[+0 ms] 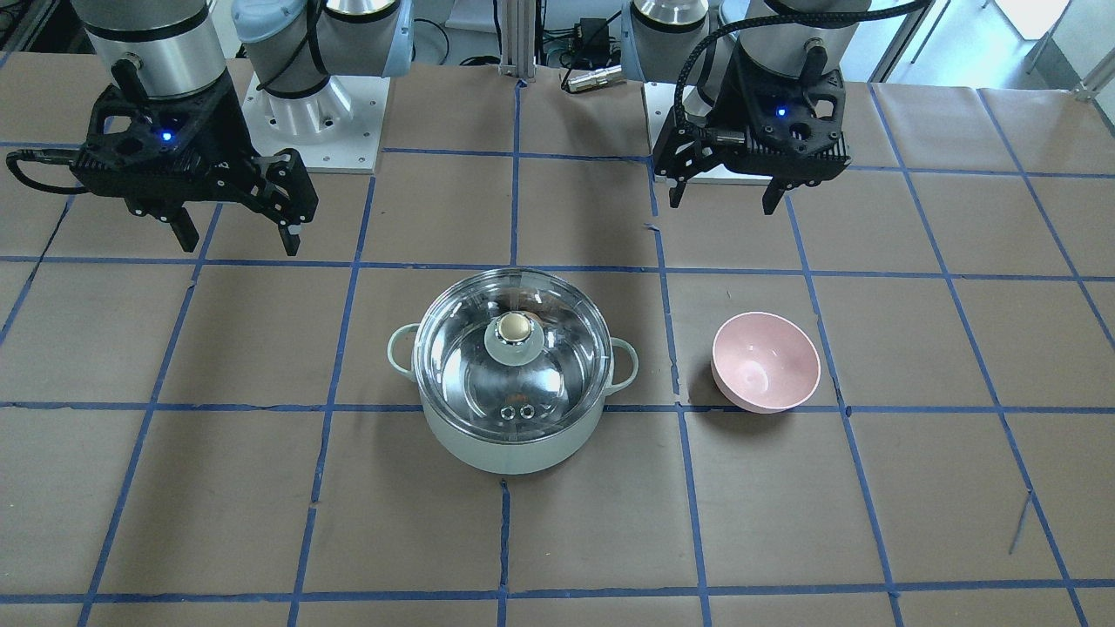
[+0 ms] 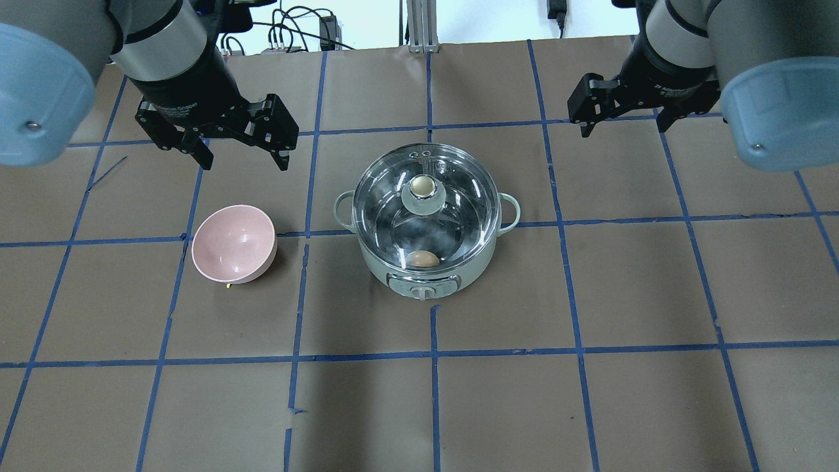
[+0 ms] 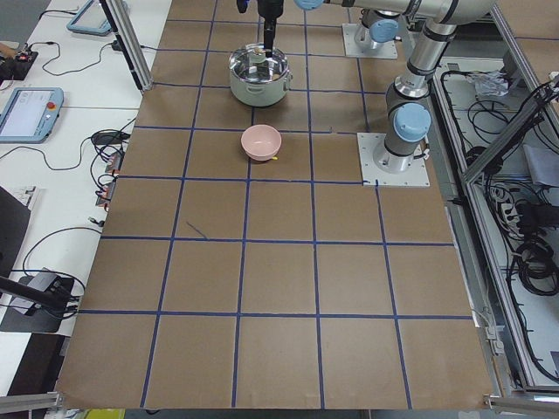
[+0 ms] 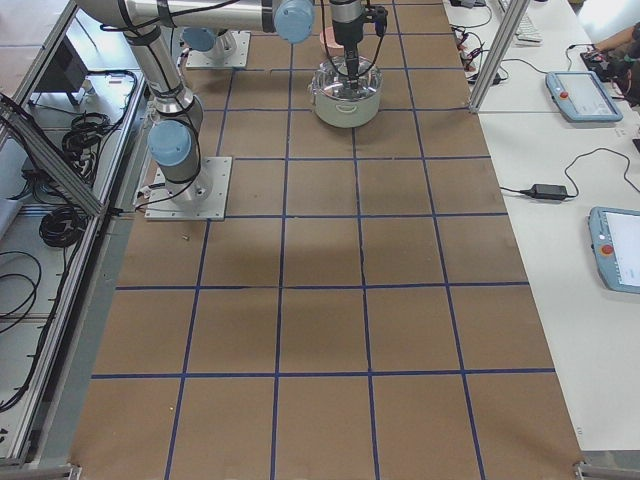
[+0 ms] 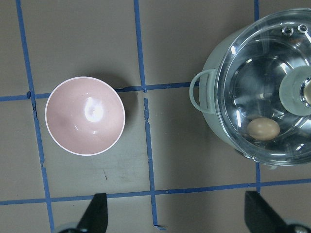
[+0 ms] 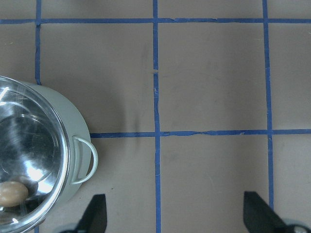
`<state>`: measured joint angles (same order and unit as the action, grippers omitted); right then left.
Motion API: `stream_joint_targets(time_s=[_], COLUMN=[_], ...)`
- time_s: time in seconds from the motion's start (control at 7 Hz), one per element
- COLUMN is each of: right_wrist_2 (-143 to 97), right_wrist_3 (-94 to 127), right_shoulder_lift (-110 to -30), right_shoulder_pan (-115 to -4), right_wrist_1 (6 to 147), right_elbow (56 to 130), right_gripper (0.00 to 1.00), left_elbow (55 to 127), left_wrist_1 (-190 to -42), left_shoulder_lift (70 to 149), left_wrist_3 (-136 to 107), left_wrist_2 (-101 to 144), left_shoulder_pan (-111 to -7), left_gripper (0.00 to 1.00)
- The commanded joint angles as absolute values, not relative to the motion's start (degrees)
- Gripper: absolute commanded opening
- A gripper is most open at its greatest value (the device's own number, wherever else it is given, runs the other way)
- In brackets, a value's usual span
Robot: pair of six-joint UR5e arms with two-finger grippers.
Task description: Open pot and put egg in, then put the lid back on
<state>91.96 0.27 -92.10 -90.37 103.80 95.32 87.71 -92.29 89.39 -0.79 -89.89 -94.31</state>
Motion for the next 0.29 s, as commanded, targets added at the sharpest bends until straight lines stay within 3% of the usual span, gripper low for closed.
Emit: stream_joint_targets(time_s=[0.0, 0.14], right_wrist_2=[91.85, 91.85], right_wrist_3=[0.18, 0.18], right_shoulder_lift=[-92.11, -92.11], right_shoulder_pan=[-90.35, -90.35], right_wrist_1=[103.62, 103.80], right_elbow=[95.54, 95.45], right_gripper=[1.00, 1.00], left_elbow=[87.71, 87.71], left_wrist_1=[-92.29, -92.29], left_shoulder_lift=[89.38, 89.38], left_wrist_3=[-0.79, -0.79], left_wrist_2=[-89.82, -89.74], left_shoulder_pan=[-94.22, -94.22], left_gripper=[1.00, 1.00])
